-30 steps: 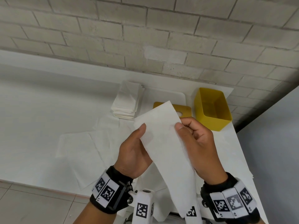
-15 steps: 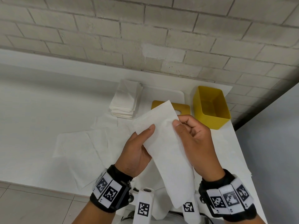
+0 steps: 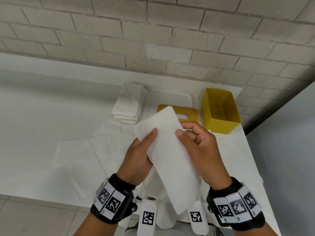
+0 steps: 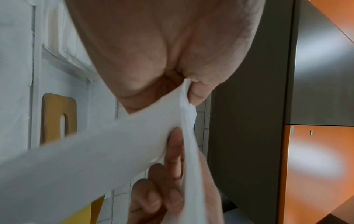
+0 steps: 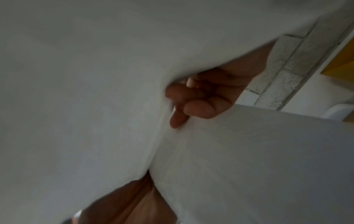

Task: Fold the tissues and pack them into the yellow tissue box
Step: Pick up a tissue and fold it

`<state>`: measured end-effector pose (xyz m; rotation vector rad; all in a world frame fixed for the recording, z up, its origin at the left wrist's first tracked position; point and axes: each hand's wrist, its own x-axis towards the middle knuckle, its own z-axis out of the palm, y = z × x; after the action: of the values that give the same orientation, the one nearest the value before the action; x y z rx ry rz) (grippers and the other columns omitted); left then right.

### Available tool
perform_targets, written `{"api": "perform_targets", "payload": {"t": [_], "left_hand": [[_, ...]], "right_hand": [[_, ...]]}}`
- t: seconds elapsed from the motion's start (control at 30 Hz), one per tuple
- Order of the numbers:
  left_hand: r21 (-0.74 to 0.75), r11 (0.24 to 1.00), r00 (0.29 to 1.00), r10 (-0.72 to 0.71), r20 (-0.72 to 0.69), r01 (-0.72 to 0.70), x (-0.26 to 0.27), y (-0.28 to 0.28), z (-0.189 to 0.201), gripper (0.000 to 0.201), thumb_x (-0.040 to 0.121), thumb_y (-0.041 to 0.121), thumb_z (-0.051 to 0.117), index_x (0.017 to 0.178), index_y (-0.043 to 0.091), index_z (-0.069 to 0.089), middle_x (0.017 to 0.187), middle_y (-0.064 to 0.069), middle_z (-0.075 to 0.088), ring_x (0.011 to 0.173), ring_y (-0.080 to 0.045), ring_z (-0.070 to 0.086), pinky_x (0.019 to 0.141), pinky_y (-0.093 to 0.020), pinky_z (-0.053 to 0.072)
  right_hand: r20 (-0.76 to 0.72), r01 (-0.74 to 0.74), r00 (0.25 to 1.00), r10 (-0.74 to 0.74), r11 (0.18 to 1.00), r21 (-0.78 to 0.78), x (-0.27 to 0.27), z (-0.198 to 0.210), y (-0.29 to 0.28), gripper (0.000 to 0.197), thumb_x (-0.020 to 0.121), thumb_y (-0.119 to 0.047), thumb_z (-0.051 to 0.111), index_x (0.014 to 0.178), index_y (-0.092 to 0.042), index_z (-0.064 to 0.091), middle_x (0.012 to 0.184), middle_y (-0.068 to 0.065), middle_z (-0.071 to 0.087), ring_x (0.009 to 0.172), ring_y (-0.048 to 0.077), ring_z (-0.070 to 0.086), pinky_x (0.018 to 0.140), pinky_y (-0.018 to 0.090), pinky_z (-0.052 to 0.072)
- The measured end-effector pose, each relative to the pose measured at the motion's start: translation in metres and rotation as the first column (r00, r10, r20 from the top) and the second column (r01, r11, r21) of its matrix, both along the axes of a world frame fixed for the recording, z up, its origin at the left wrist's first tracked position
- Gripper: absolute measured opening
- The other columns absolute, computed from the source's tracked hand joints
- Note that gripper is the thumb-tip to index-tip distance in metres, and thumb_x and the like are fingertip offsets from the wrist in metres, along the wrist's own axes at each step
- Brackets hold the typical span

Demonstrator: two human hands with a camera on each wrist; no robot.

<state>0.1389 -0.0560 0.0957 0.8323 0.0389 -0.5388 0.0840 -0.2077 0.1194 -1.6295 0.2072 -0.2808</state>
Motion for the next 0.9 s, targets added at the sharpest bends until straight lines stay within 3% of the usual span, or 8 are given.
{"api": "perform_targets", "payload": {"t": [0.07, 0.13, 0.3, 0.43, 0.53, 0.63, 0.8, 0.9], "left_hand": [[0.021, 0.999, 0.999, 0.050, 0.007, -0.050, 0.006, 0.003, 0.001, 0.040, 0.088, 0.028, 0.059, 0.124, 0.012, 0.067, 0.121, -0.010, 0.076, 0.110, -0.023, 0.073, 0.084, -0.033, 0.063], [0.034, 0.993, 0.994, 0.113, 0.003, -0.113, 0.012, 0.009, 0.003, 0.041, 0.090, 0.029, 0.059, 0.127, 0.012, 0.066, 0.122, -0.009, 0.075, 0.112, -0.024, 0.072, 0.086, -0.035, 0.063], [0.197, 0.954, 0.974, 0.215, 0.070, -0.225, 0.024, 0.035, 0.000, 0.027, 0.102, 0.025, 0.054, 0.125, 0.017, 0.066, 0.122, -0.004, 0.075, 0.112, -0.019, 0.072, 0.093, -0.040, 0.057], [0.402, 0.876, 0.963, 0.223, 0.154, -0.267, 0.020, 0.059, -0.014, 0.023, 0.102, 0.029, 0.056, 0.122, 0.023, 0.066, 0.112, 0.006, 0.079, 0.109, -0.015, 0.072, 0.088, -0.033, 0.053], [0.498, 0.829, 0.967, 0.202, 0.156, -0.254, 0.010, 0.070, -0.023, 0.019, 0.103, 0.031, 0.056, 0.116, 0.025, 0.067, 0.106, 0.008, 0.079, 0.103, -0.011, 0.072, 0.090, -0.035, 0.052], [0.530, 0.815, 0.972, 0.196, 0.129, -0.235, 0.001, 0.070, -0.029, 0.017, 0.104, 0.029, 0.053, 0.110, 0.025, 0.069, 0.099, 0.011, 0.080, 0.096, -0.007, 0.073, 0.087, -0.034, 0.051], [0.550, 0.810, 0.979, 0.170, 0.113, -0.204, -0.014, 0.069, -0.032, 0.019, 0.105, 0.025, 0.051, 0.107, 0.024, 0.070, 0.098, 0.008, 0.081, 0.090, -0.006, 0.076, 0.086, -0.036, 0.051], [0.554, 0.804, 0.976, 0.198, 0.090, -0.215, -0.017, 0.073, -0.034, 0.019, 0.105, 0.026, 0.051, 0.108, 0.025, 0.070, 0.100, 0.007, 0.081, 0.096, -0.011, 0.074, 0.090, -0.038, 0.051]], "right_hand": [[-0.041, -0.034, 0.999, 0.034, 0.999, 0.003, -0.001, -0.009, -0.006, 0.015, 0.096, -0.012, 0.067, 0.109, -0.020, 0.066, 0.080, 0.000, 0.077, 0.073, 0.016, 0.073, 0.065, 0.028, 0.057], [-0.114, -0.072, 0.992, 0.055, 0.985, -0.154, -0.002, -0.029, -0.018, 0.020, 0.095, -0.016, 0.069, 0.110, -0.029, 0.065, 0.084, -0.003, 0.076, 0.074, 0.017, 0.071, 0.067, 0.035, 0.055], [-0.289, -0.115, 0.953, -0.086, 0.782, -0.612, -0.021, -0.087, -0.062, 0.026, 0.094, -0.019, 0.065, 0.112, -0.037, 0.060, 0.088, -0.015, 0.072, 0.074, 0.002, 0.066, 0.070, 0.017, 0.050], [-0.444, -0.068, 0.850, -0.283, 0.777, -0.626, -0.035, -0.117, -0.100, 0.017, 0.095, -0.025, 0.065, 0.109, -0.033, 0.061, 0.098, -0.010, 0.072, 0.087, 0.008, 0.069, 0.066, 0.008, 0.041], [-0.512, -0.066, 0.791, -0.337, 0.784, -0.618, -0.031, -0.136, -0.109, 0.030, 0.093, -0.031, 0.069, 0.121, -0.023, 0.060, 0.112, 0.000, 0.069, 0.095, 0.017, 0.067, 0.077, 0.023, 0.042], [-0.557, -0.078, 0.756, -0.343, 0.799, -0.596, -0.021, -0.142, -0.099, 0.046, 0.091, -0.036, 0.071, 0.130, -0.017, 0.056, 0.117, 0.005, 0.066, 0.108, 0.023, 0.063, 0.083, 0.024, 0.040], [-0.383, 0.065, 0.823, -0.420, 0.740, -0.670, -0.002, -0.141, -0.072, 0.039, 0.091, -0.033, 0.069, 0.127, -0.022, 0.058, 0.112, 0.002, 0.059, 0.110, 0.024, 0.058, 0.085, 0.028, 0.042], [-0.328, 0.041, 0.886, -0.327, 0.761, -0.647, 0.019, -0.140, -0.053, 0.043, 0.092, -0.034, 0.068, 0.131, -0.020, 0.056, 0.114, 0.002, 0.060, 0.112, 0.024, 0.060, 0.091, 0.029, 0.045]]}}
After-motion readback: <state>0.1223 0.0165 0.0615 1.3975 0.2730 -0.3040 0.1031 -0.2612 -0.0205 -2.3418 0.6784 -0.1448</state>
